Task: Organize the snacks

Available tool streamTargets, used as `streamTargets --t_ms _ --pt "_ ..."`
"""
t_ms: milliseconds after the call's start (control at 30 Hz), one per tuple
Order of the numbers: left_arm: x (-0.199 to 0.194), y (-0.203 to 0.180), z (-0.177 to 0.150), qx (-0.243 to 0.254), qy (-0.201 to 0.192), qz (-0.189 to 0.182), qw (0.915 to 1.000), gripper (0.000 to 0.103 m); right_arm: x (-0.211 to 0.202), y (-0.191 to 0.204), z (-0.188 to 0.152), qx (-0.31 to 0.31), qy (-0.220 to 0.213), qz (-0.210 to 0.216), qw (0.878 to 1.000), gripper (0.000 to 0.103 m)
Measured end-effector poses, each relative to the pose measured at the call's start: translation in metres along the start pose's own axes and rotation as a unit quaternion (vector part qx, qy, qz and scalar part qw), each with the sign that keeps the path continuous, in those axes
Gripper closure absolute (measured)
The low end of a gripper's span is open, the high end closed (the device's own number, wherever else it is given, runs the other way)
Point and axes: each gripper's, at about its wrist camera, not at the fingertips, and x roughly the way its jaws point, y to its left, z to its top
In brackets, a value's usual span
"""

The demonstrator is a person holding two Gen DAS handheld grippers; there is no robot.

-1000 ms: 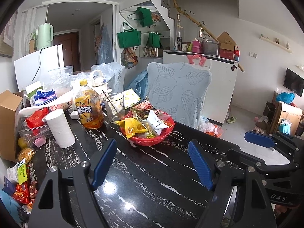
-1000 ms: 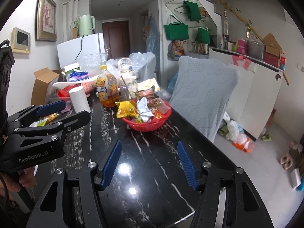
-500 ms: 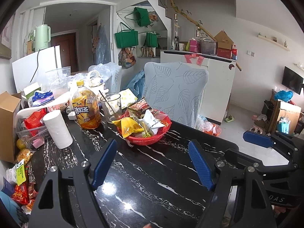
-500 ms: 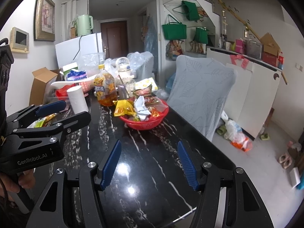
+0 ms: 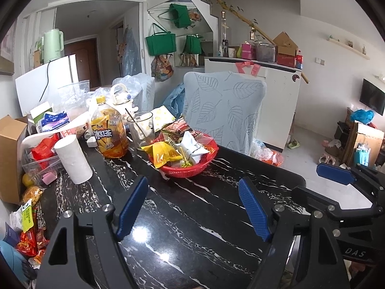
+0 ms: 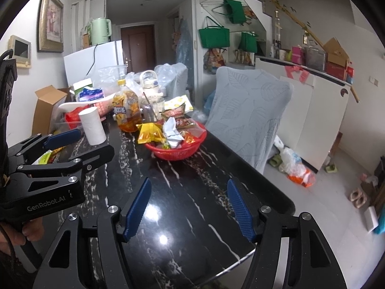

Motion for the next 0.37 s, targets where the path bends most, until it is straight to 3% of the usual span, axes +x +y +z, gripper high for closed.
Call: streamTargets --t_ms 367 --pt "0.0025 0.0053 -0.0004 -0.010 -0.003 0.001 0.9999 0.026 0.0056 0.0003 0.0001 0.003 0.008 0.002 1.000 0.036"
